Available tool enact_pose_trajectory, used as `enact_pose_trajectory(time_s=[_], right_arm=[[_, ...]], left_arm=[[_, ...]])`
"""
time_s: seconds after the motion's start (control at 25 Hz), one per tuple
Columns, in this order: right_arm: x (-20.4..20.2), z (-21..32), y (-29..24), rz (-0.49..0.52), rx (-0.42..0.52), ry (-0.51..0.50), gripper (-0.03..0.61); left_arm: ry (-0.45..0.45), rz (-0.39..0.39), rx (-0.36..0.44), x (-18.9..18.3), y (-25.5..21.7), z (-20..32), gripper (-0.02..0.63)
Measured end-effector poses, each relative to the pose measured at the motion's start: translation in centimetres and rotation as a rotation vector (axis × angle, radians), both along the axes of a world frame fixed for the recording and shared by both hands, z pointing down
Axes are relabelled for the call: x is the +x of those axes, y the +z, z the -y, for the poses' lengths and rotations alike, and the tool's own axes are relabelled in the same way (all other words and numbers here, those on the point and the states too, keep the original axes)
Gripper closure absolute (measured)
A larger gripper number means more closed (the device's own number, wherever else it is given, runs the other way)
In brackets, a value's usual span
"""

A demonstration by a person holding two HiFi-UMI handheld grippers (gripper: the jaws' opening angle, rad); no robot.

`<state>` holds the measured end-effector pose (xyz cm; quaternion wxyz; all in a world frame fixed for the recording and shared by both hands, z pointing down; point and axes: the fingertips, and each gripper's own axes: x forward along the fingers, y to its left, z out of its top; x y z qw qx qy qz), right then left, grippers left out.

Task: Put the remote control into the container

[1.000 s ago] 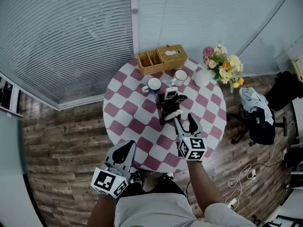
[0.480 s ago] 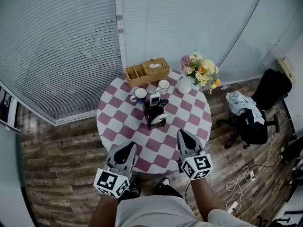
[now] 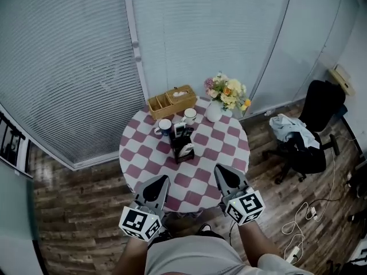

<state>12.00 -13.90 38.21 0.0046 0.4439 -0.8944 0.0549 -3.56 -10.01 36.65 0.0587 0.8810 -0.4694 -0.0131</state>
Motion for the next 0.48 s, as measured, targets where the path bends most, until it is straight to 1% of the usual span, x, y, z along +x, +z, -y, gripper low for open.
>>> enact_pose_trajectory(time_s=[0.16, 0.48], right_arm=[[0.2, -1.0, -1.1, -0.010, 0.029, -0.015, 0.569], [0.5, -1.8, -1.2, 0.011, 0.021, -0.026, 0.569]], left_arm=[[-0.005, 0.001, 0.014, 0.5, -0.6, -0.9, 0.605], [-0.019, 0.006, 0.032, 0.6, -1.4, -2.0, 0.605]])
